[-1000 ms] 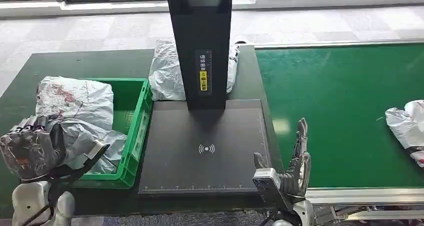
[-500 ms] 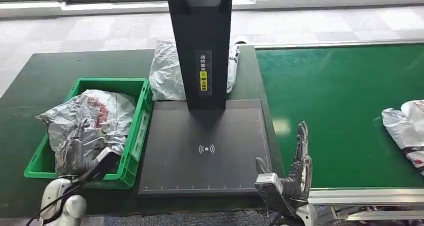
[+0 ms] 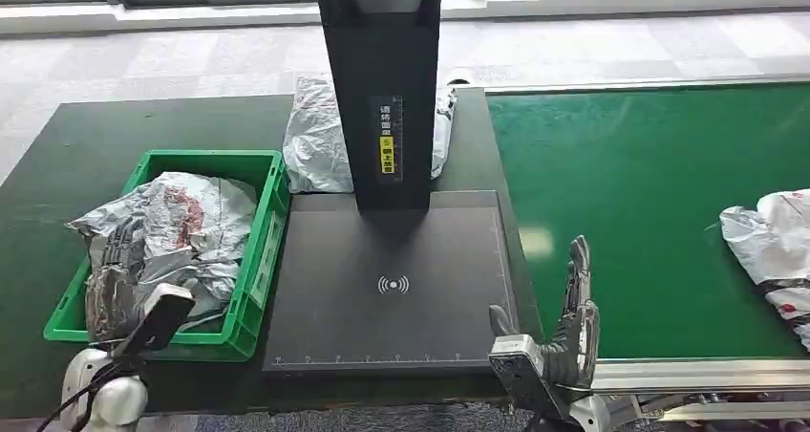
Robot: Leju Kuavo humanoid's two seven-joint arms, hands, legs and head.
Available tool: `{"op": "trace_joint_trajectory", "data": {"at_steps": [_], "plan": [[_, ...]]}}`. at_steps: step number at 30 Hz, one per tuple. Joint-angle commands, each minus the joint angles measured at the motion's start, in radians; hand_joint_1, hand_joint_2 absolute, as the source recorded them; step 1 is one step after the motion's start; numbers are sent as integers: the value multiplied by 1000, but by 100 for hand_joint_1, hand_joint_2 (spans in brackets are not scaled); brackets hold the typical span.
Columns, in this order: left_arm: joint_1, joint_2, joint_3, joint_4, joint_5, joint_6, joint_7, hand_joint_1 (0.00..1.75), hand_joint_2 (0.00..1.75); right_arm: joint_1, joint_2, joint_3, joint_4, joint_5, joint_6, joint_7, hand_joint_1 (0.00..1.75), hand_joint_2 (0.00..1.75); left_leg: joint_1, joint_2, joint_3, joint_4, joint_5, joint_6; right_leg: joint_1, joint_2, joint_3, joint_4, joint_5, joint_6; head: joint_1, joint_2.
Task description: Moved the parcel from conveyor to table for the left to box.
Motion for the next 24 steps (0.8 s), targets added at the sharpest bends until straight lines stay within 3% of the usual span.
{"op": "trace_joint_trajectory", "data": {"at_steps": [1, 8, 15, 20, 21, 24], "plan": [[31, -33, 34, -109, 36, -18, -11, 0, 175, 0, 4, -26, -8, -5, 11, 0, 0, 175, 0, -1, 0, 0, -1, 1, 0, 1, 1, -1, -1, 0, 0, 0], [31, -33, 34, -109, 36, -18, -11, 0, 175, 0, 4, -26, -8, -5, 11, 0, 0, 175, 0, -2, 1, -1, -1, 1, 0, 3, 2, -2, 0, 0, 0, 0], [47, -98, 22, -243, 451, -203, -99, 0, 175, -25, 19, -23, 21, -40, 41, -44, 0, 175, 1, -1, 0, 0, -2, 1, 0, 3, 1, -1, -1, 1, 0, 0], [11, -117, -59, -197, 509, -250, -74, 0, 175, -58, 29, -24, 68, -49, 53, -48, 0, 175, 0, -3, 0, -1, -1, 1, 0, 0, 1, -2, -1, 1, 0, 0], [-8, -129, -94, -167, 489, -252, -71, 0, 175, -72, 33, -27, 92, -27, 61, -31, 0, 0, 1, -4, 1, -2, 0, 2, 0, 0, 3, -3, 0, 1, 0, 0], [-59, -160, -193, -74, 458, -205, -53, 0, 175, -108, 54, -38, 135, -8, 76, -14, 0, 0, -1, -5, 1, -2, 1, 2, -1, -3, 2, -2, 0, 1, 0, 0]]}}
